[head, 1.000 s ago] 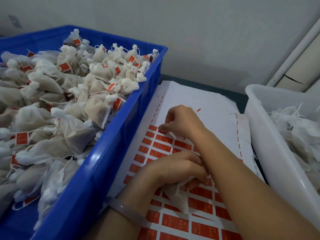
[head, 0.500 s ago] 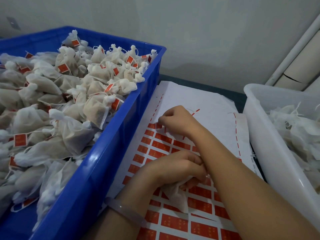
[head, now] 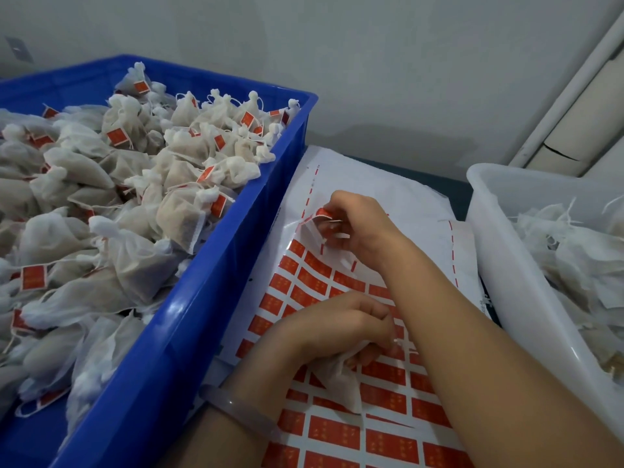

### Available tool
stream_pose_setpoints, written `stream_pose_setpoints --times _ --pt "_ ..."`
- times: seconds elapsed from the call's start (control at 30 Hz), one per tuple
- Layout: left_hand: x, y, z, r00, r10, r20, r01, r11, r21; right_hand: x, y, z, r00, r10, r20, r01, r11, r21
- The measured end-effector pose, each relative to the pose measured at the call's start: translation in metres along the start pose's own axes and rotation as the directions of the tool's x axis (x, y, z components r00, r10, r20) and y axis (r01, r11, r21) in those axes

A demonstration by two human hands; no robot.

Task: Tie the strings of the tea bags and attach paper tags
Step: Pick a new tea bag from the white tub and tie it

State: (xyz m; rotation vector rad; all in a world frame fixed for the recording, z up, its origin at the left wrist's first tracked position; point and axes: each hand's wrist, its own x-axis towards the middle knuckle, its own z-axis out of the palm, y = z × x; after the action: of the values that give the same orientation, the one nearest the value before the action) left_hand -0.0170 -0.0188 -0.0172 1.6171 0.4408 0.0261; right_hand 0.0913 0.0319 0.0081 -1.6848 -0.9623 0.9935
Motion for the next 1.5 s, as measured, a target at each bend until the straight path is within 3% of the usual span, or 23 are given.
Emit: stream_pose_setpoints --times 0.13,0.3,0.37,0.5,0.57,0.63,0.77,0.87,1.0,1.1,1.5 --pt "-0.002 0.003 0.001 1.000 -0.005 0.009 0.005 1.000 -0.017 -0.003 -0.007 -0.010 0.997 0.061 0.057 -0.075 0.957 0.280" --pt "-0.005 0.004 0.001 1.000 0.002 0.006 -0.001 1.000 -0.031 -0.006 -0.016 -0.019 0.978 -0.133 -0.159 0.121 0.989 -0.080" --pt "-0.006 0.005 0.000 0.999 0.026 -0.019 -0.027 0.997 -0.077 -0.014 -0.018 -0.031 0.948 -0.239 -0.209 0.218 0.969 -0.117" --pt "-0.005 0.006 0.000 0.949 0.107 -0.298 -0.162 0.972 -0.168 -0.047 -0.001 -0.056 0.836 -0.401 -0.374 0.375 0.916 -0.143" --pt "-0.006 0.007 0.000 0.889 0.169 -0.426 -0.259 0.952 -0.163 -0.065 0.018 -0.062 0.781 -0.362 -0.508 0.394 0.918 -0.048" --pt "-0.006 0.010 0.000 0.838 0.203 -0.507 -0.320 0.935 -0.154 -0.081 0.037 -0.064 0.777 -0.253 -0.576 0.371 0.924 0.094" --pt "-0.006 0.012 0.005 0.743 0.225 -0.631 -0.339 0.938 -0.065 -0.103 0.061 -0.063 0.836 -0.178 -0.519 0.308 0.935 0.174" --pt "-0.006 0.014 0.009 0.709 0.228 -0.667 -0.337 0.941 -0.037 -0.110 0.066 -0.063 0.868 -0.173 -0.466 0.290 0.937 0.193" --pt "-0.005 0.015 0.009 0.718 0.169 -0.676 -0.314 0.945 -0.097 -0.113 0.064 -0.062 0.903 -0.184 -0.388 0.305 0.912 0.276" --pt "-0.004 0.012 0.008 0.757 0.118 -0.642 -0.254 0.960 -0.122 -0.116 0.064 -0.057 0.916 -0.250 -0.314 0.333 0.910 0.247" --pt "-0.003 0.008 0.010 0.742 0.212 -0.636 -0.284 0.959 -0.011 -0.115 0.070 -0.057 0.943 -0.268 -0.199 0.321 0.888 0.329"
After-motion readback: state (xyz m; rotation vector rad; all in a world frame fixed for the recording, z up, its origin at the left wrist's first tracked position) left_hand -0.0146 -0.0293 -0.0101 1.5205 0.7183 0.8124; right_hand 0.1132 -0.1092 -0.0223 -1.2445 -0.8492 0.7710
